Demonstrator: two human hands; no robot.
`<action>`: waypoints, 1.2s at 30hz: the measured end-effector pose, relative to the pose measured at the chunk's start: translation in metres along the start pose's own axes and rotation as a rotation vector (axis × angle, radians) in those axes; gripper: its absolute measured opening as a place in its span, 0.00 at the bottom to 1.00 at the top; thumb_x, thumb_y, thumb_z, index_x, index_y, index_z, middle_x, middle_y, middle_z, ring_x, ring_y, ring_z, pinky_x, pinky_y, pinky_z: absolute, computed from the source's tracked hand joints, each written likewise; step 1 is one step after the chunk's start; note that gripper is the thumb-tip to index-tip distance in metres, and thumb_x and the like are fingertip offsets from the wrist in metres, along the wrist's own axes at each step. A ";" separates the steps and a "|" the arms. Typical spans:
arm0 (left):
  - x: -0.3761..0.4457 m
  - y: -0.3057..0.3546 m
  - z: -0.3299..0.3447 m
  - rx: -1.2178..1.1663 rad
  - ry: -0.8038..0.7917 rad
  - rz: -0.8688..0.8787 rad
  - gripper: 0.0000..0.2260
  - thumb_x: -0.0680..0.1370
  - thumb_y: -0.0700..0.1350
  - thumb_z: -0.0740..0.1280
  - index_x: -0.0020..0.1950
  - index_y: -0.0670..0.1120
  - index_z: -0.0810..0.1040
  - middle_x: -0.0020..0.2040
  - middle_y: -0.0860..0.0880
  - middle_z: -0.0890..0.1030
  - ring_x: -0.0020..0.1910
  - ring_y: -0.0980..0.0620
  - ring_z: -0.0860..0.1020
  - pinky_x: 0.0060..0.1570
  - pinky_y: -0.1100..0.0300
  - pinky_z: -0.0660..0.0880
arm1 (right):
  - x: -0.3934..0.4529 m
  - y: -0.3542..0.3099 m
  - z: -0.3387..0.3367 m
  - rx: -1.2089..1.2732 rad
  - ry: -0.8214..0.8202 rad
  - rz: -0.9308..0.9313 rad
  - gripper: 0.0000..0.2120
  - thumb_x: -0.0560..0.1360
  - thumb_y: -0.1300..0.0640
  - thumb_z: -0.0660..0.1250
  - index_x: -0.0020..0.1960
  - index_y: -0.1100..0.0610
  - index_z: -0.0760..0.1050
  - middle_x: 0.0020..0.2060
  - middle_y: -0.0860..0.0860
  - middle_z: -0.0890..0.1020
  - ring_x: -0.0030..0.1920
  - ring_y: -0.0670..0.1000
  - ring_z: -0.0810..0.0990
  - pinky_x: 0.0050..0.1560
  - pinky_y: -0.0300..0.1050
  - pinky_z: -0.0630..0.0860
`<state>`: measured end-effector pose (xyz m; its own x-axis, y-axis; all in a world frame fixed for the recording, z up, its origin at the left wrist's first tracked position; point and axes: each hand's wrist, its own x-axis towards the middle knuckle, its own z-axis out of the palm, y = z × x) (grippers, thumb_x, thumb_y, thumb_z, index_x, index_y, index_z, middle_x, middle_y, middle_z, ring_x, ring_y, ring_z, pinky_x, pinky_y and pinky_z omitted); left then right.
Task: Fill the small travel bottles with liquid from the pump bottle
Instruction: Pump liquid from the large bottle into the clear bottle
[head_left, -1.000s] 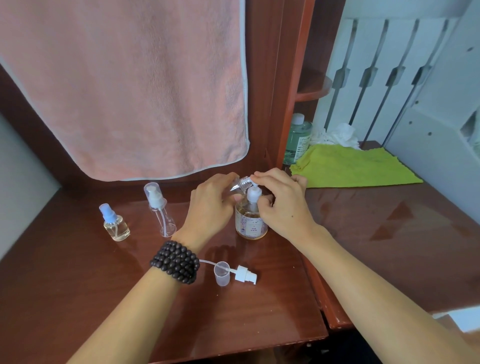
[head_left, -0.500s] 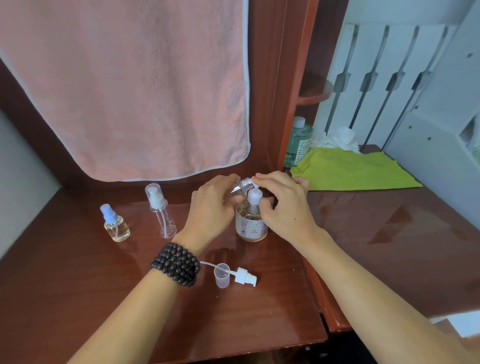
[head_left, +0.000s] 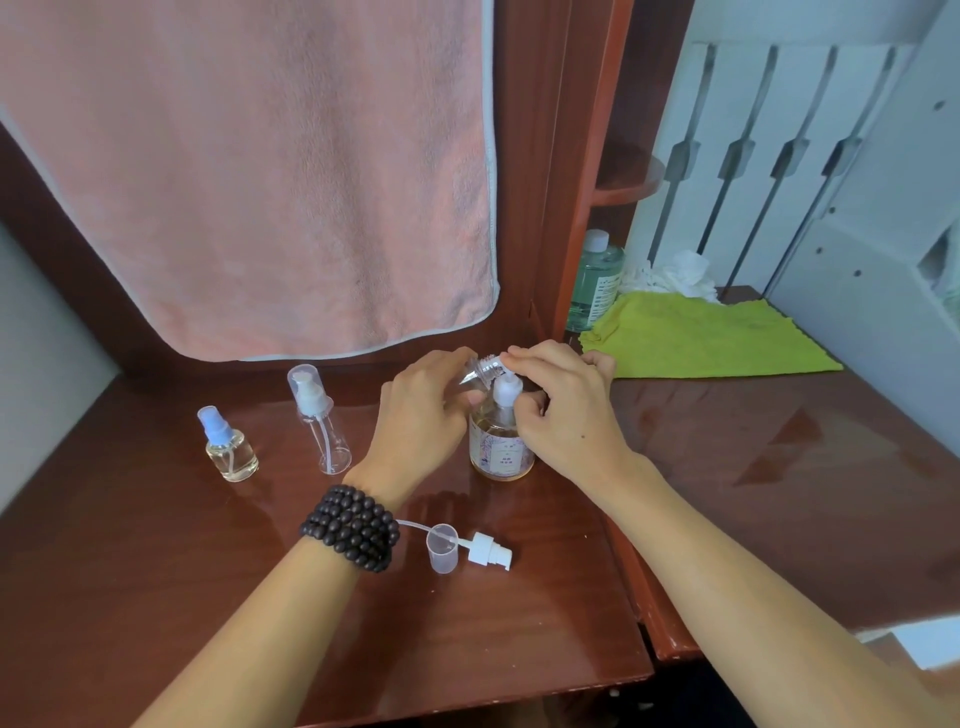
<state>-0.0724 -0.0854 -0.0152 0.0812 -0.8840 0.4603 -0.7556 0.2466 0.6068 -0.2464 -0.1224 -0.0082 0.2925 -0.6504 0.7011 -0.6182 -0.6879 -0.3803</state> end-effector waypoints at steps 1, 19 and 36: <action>0.001 0.000 -0.001 0.004 0.003 0.002 0.16 0.73 0.49 0.66 0.60 0.58 0.73 0.51 0.54 0.81 0.52 0.48 0.80 0.53 0.42 0.77 | 0.000 0.000 -0.001 0.001 0.002 -0.008 0.23 0.64 0.64 0.62 0.55 0.53 0.85 0.54 0.44 0.83 0.51 0.44 0.80 0.53 0.46 0.58; 0.002 -0.002 0.001 -0.004 0.004 0.000 0.17 0.73 0.49 0.67 0.61 0.56 0.76 0.52 0.56 0.80 0.53 0.48 0.80 0.54 0.42 0.77 | 0.002 0.000 0.001 0.013 0.041 0.009 0.22 0.63 0.64 0.61 0.52 0.52 0.85 0.51 0.44 0.84 0.50 0.45 0.81 0.54 0.52 0.61; -0.001 -0.004 0.004 -0.004 -0.010 -0.011 0.16 0.73 0.48 0.66 0.61 0.55 0.76 0.51 0.55 0.80 0.53 0.47 0.80 0.52 0.41 0.78 | 0.001 0.001 0.004 0.015 0.006 0.042 0.22 0.63 0.65 0.60 0.51 0.52 0.85 0.49 0.44 0.84 0.48 0.45 0.81 0.51 0.49 0.60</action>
<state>-0.0721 -0.0868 -0.0211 0.0829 -0.8908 0.4468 -0.7518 0.2384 0.6147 -0.2434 -0.1247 -0.0106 0.2620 -0.6768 0.6880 -0.6188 -0.6649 -0.4184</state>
